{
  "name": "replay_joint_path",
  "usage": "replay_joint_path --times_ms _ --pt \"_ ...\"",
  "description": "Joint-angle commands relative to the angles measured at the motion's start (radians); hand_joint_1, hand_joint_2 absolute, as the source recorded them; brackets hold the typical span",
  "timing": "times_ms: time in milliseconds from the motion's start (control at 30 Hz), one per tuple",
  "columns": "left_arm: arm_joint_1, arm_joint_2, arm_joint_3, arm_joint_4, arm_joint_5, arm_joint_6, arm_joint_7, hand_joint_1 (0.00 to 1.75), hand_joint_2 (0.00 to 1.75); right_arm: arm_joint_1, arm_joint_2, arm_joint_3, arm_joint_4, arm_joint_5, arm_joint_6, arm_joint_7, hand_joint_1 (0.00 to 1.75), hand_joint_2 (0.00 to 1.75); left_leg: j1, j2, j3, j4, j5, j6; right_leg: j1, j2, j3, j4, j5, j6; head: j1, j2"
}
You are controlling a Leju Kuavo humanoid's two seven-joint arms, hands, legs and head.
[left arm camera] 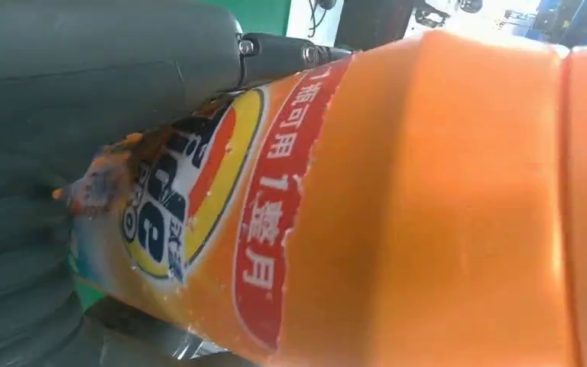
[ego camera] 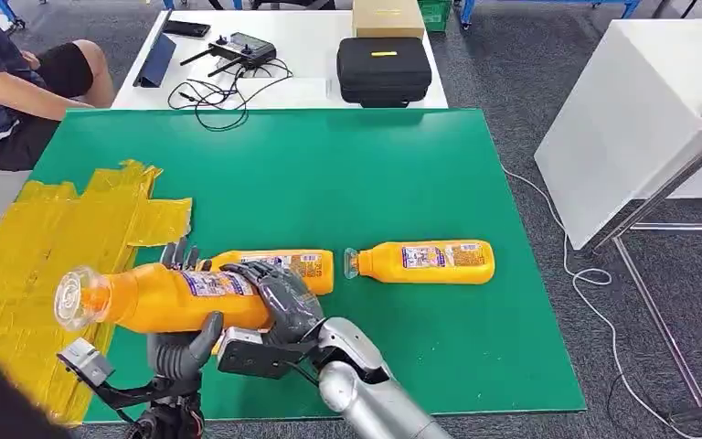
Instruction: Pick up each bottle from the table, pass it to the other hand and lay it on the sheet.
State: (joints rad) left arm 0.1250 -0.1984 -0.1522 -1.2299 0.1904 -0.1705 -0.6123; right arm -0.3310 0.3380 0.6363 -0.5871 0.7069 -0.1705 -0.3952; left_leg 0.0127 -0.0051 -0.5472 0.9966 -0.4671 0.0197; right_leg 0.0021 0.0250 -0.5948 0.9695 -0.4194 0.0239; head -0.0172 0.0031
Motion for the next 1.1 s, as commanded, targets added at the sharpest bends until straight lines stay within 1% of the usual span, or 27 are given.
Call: replay_joint_path --times_ms 33,67,100,133,200,233,267,300,333,367,433,467,500,533,600,633,667,700,767,800,833,867,900,933,1000,1033,1100 --pt "-0.028 0.025 -0.026 0.043 0.010 -0.019 0.003 1.47 1.75 0.051 0.000 0.088 0.048 -0.010 0.009 -0.002 1.75 1.75 0.000 -0.003 0.008 -0.003 -0.001 0.000 0.000 -0.005 0.008 -0.002 -0.003 0.000 0.000 0.000" --pt "-0.028 0.025 -0.026 0.043 0.010 -0.019 0.003 1.47 1.75 0.051 0.000 0.088 0.048 -0.010 0.009 -0.002 1.75 1.75 0.000 -0.002 0.005 -0.002 -0.001 0.000 0.000 -0.004 0.005 -0.002 -0.002 0.000 0.000 0.000" --pt "-0.022 0.024 -0.023 0.037 0.011 -0.021 0.002 1.75 1.75 0.048 0.001 0.089 0.051 -0.012 0.012 -0.002 1.75 1.75 0.000 -0.002 0.007 -0.003 -0.001 0.000 0.000 -0.004 0.007 -0.002 -0.002 0.000 0.000 0.000" --pt "-0.016 0.022 -0.016 0.031 0.012 -0.025 0.001 1.75 1.75 0.046 0.000 0.090 0.054 -0.012 0.011 -0.001 1.75 1.75 0.000 -0.002 0.004 -0.002 -0.001 0.000 0.000 -0.004 0.004 -0.002 -0.002 0.000 0.000 0.000" --pt "-0.011 0.021 -0.014 0.027 0.013 -0.027 -0.002 1.75 1.75 0.045 0.001 0.091 0.055 -0.013 0.013 -0.001 1.75 1.75 0.000 -0.003 0.008 -0.003 -0.002 0.000 0.000 -0.005 0.008 -0.002 -0.003 0.000 0.000 0.000" --pt "-0.006 0.019 -0.010 0.022 0.014 -0.030 -0.004 1.75 1.75 0.043 0.000 0.093 0.059 -0.012 0.015 0.000 1.75 1.75 0.000 -0.002 0.005 -0.002 -0.001 0.000 0.000 -0.004 0.005 -0.002 -0.002 0.000 0.000 0.000" --pt "-0.006 0.019 -0.010 0.022 0.014 -0.030 -0.004 1.75 1.75 0.043 0.000 0.093 0.059 -0.012 0.015 0.000 1.75 1.75 0.000 -0.002 0.008 -0.003 -0.002 0.000 0.000 -0.005 0.008 -0.002 -0.003 0.000 0.000 0.000" --pt "-0.002 0.019 -0.007 0.019 0.014 -0.032 -0.005 1.75 1.75 0.043 0.000 0.094 0.063 -0.013 0.015 0.000 1.75 1.75 0.000 -0.002 0.005 -0.003 -0.001 0.000 0.000 -0.004 0.006 -0.002 -0.002 0.000 0.000 0.000" --pt "-0.002 0.019 -0.007 0.019 0.014 -0.032 -0.005 1.75 1.75 0.043 0.000 0.094 0.063 -0.013 0.015 0.000 1.75 1.75 0.000 -0.002 0.007 -0.003 -0.002 0.000 0.000 -0.005 0.008 -0.002 -0.003 0.000 0.000 0.000" --pt "-0.002 0.019 -0.007 0.019 0.014 -0.032 -0.005 1.75 1.75 0.043 0.000 0.094 0.063 -0.013 0.015 0.000 1.75 1.75 0.000 -0.001 0.004 -0.002 -0.001 0.000 0.000 -0.003 0.005 -0.002 -0.002 0.000 0.000 0.000" --pt "0.002 0.013 0.005 0.013 0.013 -0.039 -0.008 1.75 1.75 0.040 0.003 0.096 0.073 -0.013 0.015 -0.003 1.75 1.75 0.000 -0.002 0.008 -0.004 -0.002 0.000 0.000 -0.005 0.008 -0.002 -0.003 0.000 0.000 0.000" --pt "0.005 0.011 0.012 0.009 0.013 -0.043 -0.009 1.75 1.75 0.039 0.003 0.097 0.078 -0.014 0.015 -0.005 1.75 1.75 0.000 -0.002 0.005 -0.002 -0.001 0.000 0.000 -0.004 0.005 -0.002 -0.002 0.000 0.000 0.000" --pt "0.007 0.008 0.020 0.004 0.011 -0.048 -0.011 1.75 1.75 0.037 0.004 0.098 0.083 -0.016 0.015 -0.006 1.75 1.75 0.000 -0.002 0.007 -0.003 -0.002 0.000 0.000 -0.005 0.007 -0.002 -0.003 0.000 0.000 0.000" --pt "0.009 0.008 0.023 0.002 0.011 -0.049 -0.011 1.75 1.75 0.036 0.003 0.097 0.085 -0.017 0.014 -0.007 1.75 1.75 0.000 -0.001 0.003 -0.002 -0.001 0.000 0.000 -0.003 0.003 -0.001 -0.001 0.000 0.000 0.000" --pt "0.013 0.008 0.027 -0.004 0.011 -0.051 -0.010 1.75 1.75 0.034 0.003 0.096 0.088 -0.018 0.012 -0.006 1.75 1.75 0.000 -0.002 0.007 -0.003 -0.002 0.000 0.000 -0.005 0.008 -0.002 -0.003 0.000 0.000 0.000" --pt "0.018 0.005 0.037 -0.013 0.008 -0.052 -0.014 1.75 1.75 0.032 0.003 0.094 0.090 -0.020 0.003 -0.011 1.75 1.75 0.000 -0.002 0.004 -0.002 -0.001 0.000 0.000 -0.004 0.005 -0.001 -0.002 0.000 0.000 0.000" --pt "0.020 0.005 0.045 -0.018 0.003 -0.050 -0.018 1.75 1.75 0.032 -0.001 0.091 0.085 -0.020 -0.014 -0.021 0.79 1.75 0.000 -0.002 0.006 -0.003 -0.001 0.000 0.000 -0.004 0.007 -0.002 -0.003 0.000 0.000 0.000" --pt "0.023 0.006 0.054 -0.027 -0.011 -0.038 -0.023 1.75 1.75 0.029 -0.002 0.081 0.084 -0.032 -0.011 -0.027 0.00 0.00 0.000 -0.001 0.003 -0.002 -0.001 0.000 0.000 -0.003 0.004 -0.001 -0.001 0.000 0.000 0.000" --pt "0.031 0.012 0.094 -0.056 -0.062 0.024 -0.038 1.75 1.75 0.023 -0.016 0.064 0.062 -0.043 -0.018 -0.030 0.00 0.00 0.000 -0.001 0.007 -0.003 -0.002 0.000 0.000 -0.004 0.007 -0.002 -0.003 0.000 0.000 0.000" --pt "0.035 0.015 0.113 -0.070 -0.096 0.064 -0.034 1.75 1.75 0.028 -0.022 0.056 0.045 -0.049 -0.018 -0.035 0.00 0.00 0.000 -0.001 0.002 -0.001 -0.001 0.000 0.000 -0.002 0.003 -0.001 -0.001 0.000 0.001 0.000" --pt "0.040 0.004 0.167 -0.097 -0.273 0.281 0.009 1.75 1.75 0.043 -0.038 0.035 -0.002 -0.061 -0.021 -0.039 0.00 0.00 0.000 -0.001 0.005 -0.002 -0.001 0.000 0.000 -0.004 0.006 -0.002 -0.002 0.000 0.000 0.000" --pt "0.043 0.004 0.189 -0.125 -0.350 0.336 0.045 1.75 1.75 0.052 -0.050 0.025 -0.033 -0.064 -0.011 -0.037 0.00 0.00 0.000 -0.001 0.002 -0.001 -0.001 0.000 0.001 -0.002 0.003 -0.001 -0.001 0.000 0.000 0.000" --pt "0.043 0.006 0.214 -0.140 -0.430 0.384 0.069 1.75 1.75 0.057 -0.057 0.015 -0.053 -0.066 -0.005 -0.033 0.00 0.00 0.000 -0.001 0.004 -0.002 -0.001 0.000 0.001 -0.004 0.005 -0.002 -0.002 0.000 0.001 0.000" --pt "0.044 -0.008 0.271 -0.167 -0.468 0.428 0.075 1.75 1.75 0.065 -0.065 -0.003 -0.082 -0.073 0.004 -0.034 0.00 0.00 0.000 -0.001 0.006 -0.002 -0.002 0.000 0.001 -0.004 0.007 -0.002 -0.003 0.000 0.000 0.000" --pt "0.044 -0.013 0.347 -0.196 -0.565 0.506 0.062 1.75 1.75 0.074 -0.072 -0.027 -0.109 -0.079 0.017 -0.035 0.00 0.00 0.001 -0.002 0.005 -0.002 -0.001 0.000 0.001 -0.004 0.006 -0.002 -0.002 0.000 0.000 0.000" --pt "0.044 -0.012 0.376 -0.204 -0.608 0.563 0.053 1.75 1.75 0.078 -0.073 -0.034 -0.112 -0.085 0.016 -0.039 0.00 0.00 0.001 0.000 0.002 -0.001 -0.001 0.000 0.001 -0.002 0.003 -0.001 -0.001 0.000 0.000 0.000" --pt "0.043 -0.008 0.423 -0.213 -0.666 0.616 0.039 1.75 1.75 0.085 -0.073 -0.042 -0.112 -0.087 0.021 -0.050 0.00 0.00 0.000 0.000 0.004 -0.001 -0.002 0.000 0.000 -0.002 0.004 0.000 -0.002 0.000 0.000 0.000"
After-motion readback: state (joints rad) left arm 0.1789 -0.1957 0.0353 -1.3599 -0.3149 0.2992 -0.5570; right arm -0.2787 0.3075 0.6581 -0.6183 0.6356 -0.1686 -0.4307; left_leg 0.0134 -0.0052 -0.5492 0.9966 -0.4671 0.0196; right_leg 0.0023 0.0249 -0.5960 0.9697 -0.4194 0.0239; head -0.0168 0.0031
